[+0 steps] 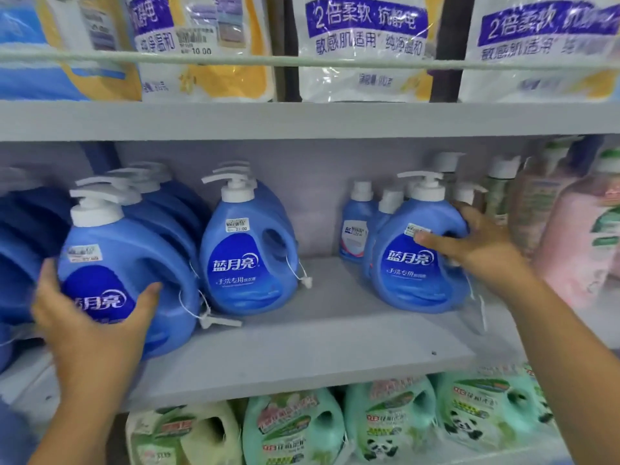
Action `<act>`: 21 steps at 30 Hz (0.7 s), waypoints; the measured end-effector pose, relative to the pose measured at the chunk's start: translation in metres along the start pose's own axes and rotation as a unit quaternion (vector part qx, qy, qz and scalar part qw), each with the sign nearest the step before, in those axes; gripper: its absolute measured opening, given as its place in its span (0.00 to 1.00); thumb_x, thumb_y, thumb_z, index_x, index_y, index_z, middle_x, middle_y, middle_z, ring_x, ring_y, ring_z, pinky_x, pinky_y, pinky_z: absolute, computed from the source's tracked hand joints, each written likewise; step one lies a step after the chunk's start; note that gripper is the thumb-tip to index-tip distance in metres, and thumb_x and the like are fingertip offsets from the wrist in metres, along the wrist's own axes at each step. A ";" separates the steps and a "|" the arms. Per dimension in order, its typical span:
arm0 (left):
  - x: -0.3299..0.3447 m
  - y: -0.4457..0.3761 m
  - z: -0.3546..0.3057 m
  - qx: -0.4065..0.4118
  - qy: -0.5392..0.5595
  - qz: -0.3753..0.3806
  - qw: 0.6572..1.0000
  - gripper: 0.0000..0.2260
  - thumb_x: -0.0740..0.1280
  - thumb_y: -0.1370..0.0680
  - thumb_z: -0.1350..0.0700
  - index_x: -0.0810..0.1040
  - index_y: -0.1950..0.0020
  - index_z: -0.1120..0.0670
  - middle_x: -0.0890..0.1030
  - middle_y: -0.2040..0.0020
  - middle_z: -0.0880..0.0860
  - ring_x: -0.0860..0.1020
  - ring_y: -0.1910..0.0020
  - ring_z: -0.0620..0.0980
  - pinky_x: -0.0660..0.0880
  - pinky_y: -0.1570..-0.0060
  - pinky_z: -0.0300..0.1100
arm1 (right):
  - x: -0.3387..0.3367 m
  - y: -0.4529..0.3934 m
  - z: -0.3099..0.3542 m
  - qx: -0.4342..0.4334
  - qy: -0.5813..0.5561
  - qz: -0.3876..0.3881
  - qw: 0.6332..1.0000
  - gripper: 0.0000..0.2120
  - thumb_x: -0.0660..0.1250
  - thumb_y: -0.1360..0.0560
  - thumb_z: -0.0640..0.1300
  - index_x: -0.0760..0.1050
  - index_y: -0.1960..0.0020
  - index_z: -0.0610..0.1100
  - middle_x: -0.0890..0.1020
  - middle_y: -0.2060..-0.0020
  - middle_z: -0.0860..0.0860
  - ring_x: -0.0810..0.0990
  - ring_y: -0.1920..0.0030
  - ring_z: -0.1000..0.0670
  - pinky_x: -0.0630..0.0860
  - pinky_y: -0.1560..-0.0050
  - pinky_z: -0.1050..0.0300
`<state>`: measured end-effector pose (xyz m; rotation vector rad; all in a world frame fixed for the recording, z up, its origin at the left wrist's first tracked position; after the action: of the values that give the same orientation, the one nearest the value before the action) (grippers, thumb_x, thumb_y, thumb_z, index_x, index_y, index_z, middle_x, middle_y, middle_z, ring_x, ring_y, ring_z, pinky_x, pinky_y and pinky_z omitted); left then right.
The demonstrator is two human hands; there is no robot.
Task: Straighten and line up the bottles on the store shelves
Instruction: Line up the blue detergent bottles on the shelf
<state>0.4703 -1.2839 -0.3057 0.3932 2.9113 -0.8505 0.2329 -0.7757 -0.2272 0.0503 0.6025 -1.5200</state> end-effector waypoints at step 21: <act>-0.013 0.019 -0.026 0.023 0.043 0.040 0.998 0.46 0.80 0.30 0.49 0.55 0.19 0.44 0.62 0.33 0.41 0.68 0.35 0.42 0.68 0.38 0.41 | 0.201 0.067 0.107 -0.085 -0.160 0.180 0.967 0.24 0.82 0.34 0.53 0.75 0.43 0.58 0.85 0.54 0.63 0.84 0.53 0.62 0.79 0.60 0.67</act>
<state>0.4876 -1.2574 -0.2920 0.5592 2.9360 -0.9138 0.3191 -0.9963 -0.2378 -0.2056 0.4335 -1.0903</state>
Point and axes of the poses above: each hand's wrist, its own y-axis away from the middle knuckle, its own x-axis out of the palm, z = x × y, the point moved 9 cm from there along -y, towards the middle knuckle
